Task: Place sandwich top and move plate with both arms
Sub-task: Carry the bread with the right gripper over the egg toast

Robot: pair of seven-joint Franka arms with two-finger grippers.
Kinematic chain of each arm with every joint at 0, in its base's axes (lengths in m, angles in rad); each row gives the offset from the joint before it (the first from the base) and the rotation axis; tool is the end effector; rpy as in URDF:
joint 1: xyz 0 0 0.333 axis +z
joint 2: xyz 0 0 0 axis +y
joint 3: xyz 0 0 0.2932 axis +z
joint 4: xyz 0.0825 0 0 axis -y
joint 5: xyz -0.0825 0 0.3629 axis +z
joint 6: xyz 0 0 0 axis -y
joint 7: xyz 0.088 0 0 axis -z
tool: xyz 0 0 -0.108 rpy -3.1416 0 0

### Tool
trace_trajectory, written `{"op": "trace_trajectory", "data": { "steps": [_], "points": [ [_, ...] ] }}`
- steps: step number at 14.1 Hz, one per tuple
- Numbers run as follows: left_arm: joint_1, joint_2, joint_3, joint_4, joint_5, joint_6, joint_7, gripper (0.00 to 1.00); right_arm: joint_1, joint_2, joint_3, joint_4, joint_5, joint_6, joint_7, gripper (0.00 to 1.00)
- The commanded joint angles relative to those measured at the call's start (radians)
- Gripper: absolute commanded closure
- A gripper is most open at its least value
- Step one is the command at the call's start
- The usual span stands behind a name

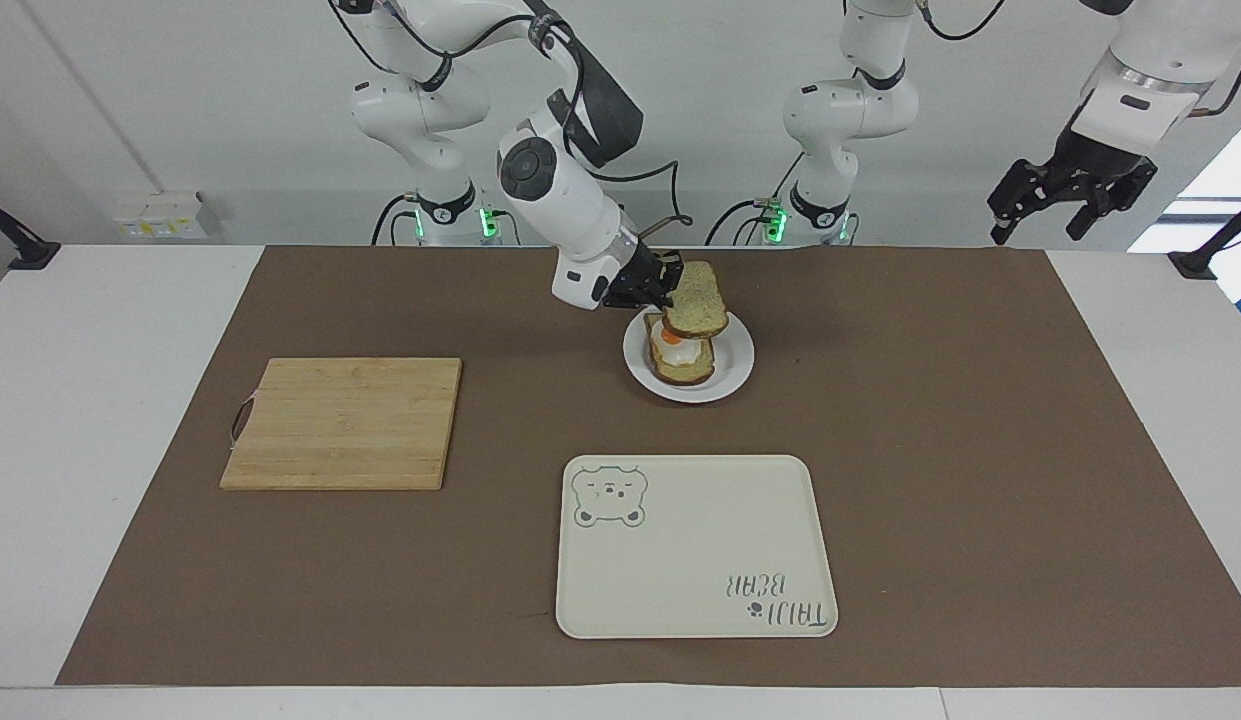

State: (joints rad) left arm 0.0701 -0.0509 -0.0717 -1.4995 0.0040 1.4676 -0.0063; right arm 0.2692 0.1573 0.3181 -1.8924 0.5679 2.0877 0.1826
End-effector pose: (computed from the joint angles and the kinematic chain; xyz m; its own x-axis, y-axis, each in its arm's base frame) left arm 0.5077 -0.0015 0.6498 0.9998 0.0051 0.0189 0.0053 -1.0000 -0.0075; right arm 0.4736 0.3399 0.4238 0.9790 0.1569 -0.1302 0.0707 -0.8604 -0.5047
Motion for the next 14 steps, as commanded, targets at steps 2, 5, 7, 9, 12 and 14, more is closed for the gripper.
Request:
{"op": "trace_trajectory", "data": {
  "steps": [2, 5, 7, 9, 12, 14],
  "points": [
    [0.005, -0.03, 0.006, -0.039, -0.038, -0.004, 0.006, 0.0, 0.01, -0.018, -0.001, -0.025, 0.068, 0.032, 0.087, 1.0],
    [0.005, -0.033, 0.007, -0.041, -0.038, -0.013, 0.051, 0.0, 0.019, -0.007, -0.001, -0.031, 0.093, 0.058, 0.087, 1.0],
    [0.007, -0.041, 0.009, -0.051, -0.038, -0.013, 0.051, 0.0, 0.021, -0.008, -0.001, -0.037, 0.092, 0.064, 0.074, 1.0],
    [0.005, -0.047, 0.009, -0.067, -0.035, -0.013, 0.046, 0.0, 0.021, -0.001, -0.001, -0.051, 0.092, 0.075, 0.058, 1.0],
    [0.007, -0.053, 0.009, -0.087, -0.035, -0.006, 0.045, 0.0, 0.036, 0.007, -0.001, -0.066, 0.092, 0.107, 0.057, 1.0],
    [0.0, -0.055, 0.009, -0.122, -0.035, 0.011, 0.042, 0.0, 0.038, 0.034, -0.001, -0.068, 0.09, 0.114, 0.034, 1.0]
  ]
}}
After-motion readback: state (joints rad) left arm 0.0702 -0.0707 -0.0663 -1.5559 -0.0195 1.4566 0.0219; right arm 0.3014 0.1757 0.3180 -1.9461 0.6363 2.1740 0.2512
